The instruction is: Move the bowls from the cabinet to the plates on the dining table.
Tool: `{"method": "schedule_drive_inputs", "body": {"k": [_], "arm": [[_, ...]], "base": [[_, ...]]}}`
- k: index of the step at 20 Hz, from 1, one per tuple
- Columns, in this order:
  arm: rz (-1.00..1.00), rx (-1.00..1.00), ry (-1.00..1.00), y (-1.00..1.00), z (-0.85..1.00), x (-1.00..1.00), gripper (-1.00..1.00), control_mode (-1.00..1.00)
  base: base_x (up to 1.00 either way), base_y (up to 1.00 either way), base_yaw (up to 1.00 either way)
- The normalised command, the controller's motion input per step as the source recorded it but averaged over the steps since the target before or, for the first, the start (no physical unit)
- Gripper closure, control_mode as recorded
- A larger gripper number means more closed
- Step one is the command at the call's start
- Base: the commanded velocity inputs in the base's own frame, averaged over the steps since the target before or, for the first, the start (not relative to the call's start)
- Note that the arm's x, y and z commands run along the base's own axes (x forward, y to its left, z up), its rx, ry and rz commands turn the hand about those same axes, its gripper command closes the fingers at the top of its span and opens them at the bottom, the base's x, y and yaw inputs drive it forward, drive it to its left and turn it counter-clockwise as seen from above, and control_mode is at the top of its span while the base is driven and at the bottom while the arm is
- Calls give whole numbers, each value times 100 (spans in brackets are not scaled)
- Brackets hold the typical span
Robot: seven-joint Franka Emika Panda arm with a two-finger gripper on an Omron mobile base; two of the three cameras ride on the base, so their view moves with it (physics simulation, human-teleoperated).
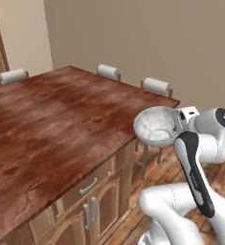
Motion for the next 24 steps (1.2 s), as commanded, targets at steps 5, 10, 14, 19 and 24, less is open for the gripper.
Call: {"method": "schedule_drive_inputs", "body": {"k": [5,10,14,19,24], "arm": [[0,0,0,0,0,0,100,100],[0,0,0,0,0,0,100,100],[0,0,0,0,0,0,100,100],[0,0,0,0,0,0,100,100],[0,0,0,0,0,0,100,100]], "base": [[0,0,60],[0,0,58],[0,0,55],[1,0,51],[35,0,23]]}}
